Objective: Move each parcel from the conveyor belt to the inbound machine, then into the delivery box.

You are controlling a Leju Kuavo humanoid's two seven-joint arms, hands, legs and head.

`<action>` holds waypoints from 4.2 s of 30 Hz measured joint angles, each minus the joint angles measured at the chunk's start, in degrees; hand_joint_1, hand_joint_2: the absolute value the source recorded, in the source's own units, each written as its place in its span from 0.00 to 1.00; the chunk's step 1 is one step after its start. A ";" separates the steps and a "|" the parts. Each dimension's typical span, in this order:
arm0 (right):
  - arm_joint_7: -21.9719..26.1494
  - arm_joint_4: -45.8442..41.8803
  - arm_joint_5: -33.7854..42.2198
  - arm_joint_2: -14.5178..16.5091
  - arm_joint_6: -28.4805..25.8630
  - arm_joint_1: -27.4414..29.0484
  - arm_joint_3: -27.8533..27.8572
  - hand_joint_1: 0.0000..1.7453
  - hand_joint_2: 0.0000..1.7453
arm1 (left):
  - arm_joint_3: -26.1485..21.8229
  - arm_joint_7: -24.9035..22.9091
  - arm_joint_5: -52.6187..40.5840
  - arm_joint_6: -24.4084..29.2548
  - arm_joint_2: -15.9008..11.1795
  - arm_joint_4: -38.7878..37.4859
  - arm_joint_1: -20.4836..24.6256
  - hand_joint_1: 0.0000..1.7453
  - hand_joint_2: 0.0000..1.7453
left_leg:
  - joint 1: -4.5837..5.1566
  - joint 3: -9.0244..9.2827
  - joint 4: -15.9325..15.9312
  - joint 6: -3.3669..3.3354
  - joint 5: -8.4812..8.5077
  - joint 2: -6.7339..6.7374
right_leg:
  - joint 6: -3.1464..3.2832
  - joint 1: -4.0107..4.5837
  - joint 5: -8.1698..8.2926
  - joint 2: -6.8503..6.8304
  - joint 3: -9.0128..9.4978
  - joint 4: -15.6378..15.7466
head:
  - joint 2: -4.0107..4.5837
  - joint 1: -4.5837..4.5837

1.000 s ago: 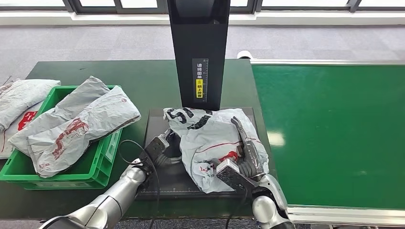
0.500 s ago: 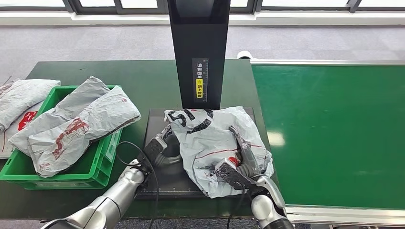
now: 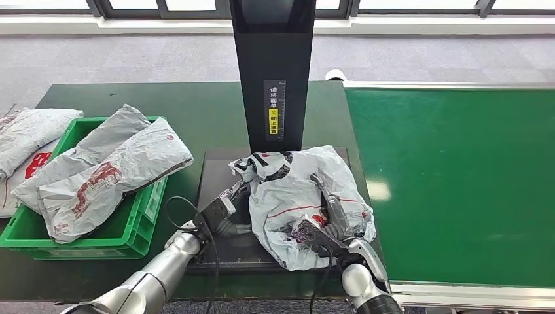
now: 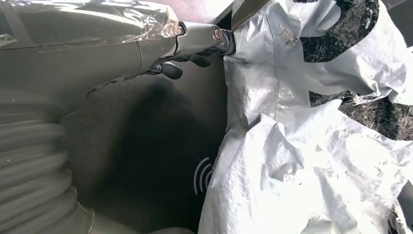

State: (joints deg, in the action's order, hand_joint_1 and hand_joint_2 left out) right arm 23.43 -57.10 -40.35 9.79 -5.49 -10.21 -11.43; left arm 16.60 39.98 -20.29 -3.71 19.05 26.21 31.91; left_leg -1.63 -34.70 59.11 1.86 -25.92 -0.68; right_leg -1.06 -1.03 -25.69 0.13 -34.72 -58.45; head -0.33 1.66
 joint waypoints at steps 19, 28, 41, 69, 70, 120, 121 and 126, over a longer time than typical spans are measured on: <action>-0.63 1.26 -0.02 0.22 -0.17 -0.83 0.15 0.00 1.00 | 0.43 0.17 8.64 -5.95 2.63 3.73 -1.15 0.00 1.00 | -0.01 0.00 0.00 0.00 0.00 0.01 | 0.00 0.01 0.01 0.01 -0.02 0.00 | -0.01 0.00; -0.69 1.53 -0.08 0.24 -0.28 -1.00 0.30 0.00 1.00 | 0.43 0.17 9.69 -6.84 2.65 4.76 -1.59 1.00 1.00 | 0.00 0.00 0.00 0.00 0.00 0.01 | -0.01 0.00 0.02 0.01 -0.02 0.00 | 0.00 0.00; -0.97 1.90 -0.42 0.28 -0.72 -1.00 1.29 0.00 1.00 | 0.43 0.16 10.35 -6.67 2.65 4.92 -1.76 1.00 1.00 | 0.00 -0.01 0.00 0.00 0.00 0.01 | -0.01 0.00 0.02 0.01 -0.02 0.00 | -0.01 0.00; 0.29 -2.66 -1.66 0.48 -4.10 2.13 2.58 0.00 1.00 | -0.03 0.16 10.75 9.30 -0.74 17.32 -4.13 1.00 1.00 | -0.02 -0.02 0.00 0.00 0.00 0.01 | 0.00 0.02 0.01 0.02 -0.03 -0.01 | 0.00 0.00; 0.74 -4.61 -1.34 0.48 -4.71 3.09 2.58 0.00 1.00 | -0.55 0.13 9.77 10.95 -1.36 20.21 -4.94 1.00 1.00 | -0.02 -0.03 0.00 0.01 0.00 0.01 | 0.01 0.02 0.01 0.03 -0.04 -0.02 | 0.00 0.00; 5.55 -25.72 4.36 0.48 -7.89 10.54 2.54 0.00 1.00 | -21.16 -7.85 -18.16 43.58 -6.57 66.75 -16.63 1.00 1.00 | -0.03 -0.02 -0.01 0.07 0.03 0.09 | 0.03 0.03 0.01 0.07 -0.09 -0.02 | -0.01 0.00; 5.55 -25.72 4.36 0.48 -7.89 10.54 2.55 0.00 1.00 | -21.32 -7.86 -18.17 43.58 -6.59 66.68 -16.56 1.00 1.00 | -0.03 -0.02 -0.01 0.07 0.03 0.09 | 0.03 0.03 0.01 0.07 -0.09 -0.02 | -0.01 0.00; 5.50 -25.73 4.36 0.48 -7.96 10.54 2.55 0.00 1.00 | -22.12 -8.14 -18.48 43.58 -6.63 66.12 -15.84 1.00 1.00 | -0.03 -0.03 -0.01 0.07 0.03 0.09 | 0.03 0.03 0.01 0.07 -0.11 -0.02 | 0.00 0.00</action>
State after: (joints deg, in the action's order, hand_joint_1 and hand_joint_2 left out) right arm 28.93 -82.82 -36.00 10.27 -13.45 0.33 -8.88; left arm -5.52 31.85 -38.77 39.87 12.43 92.33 16.07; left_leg -1.66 -34.73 59.09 1.93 -25.90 -0.60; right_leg -1.03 -1.00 -25.68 0.20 -34.83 -58.46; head -0.33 1.66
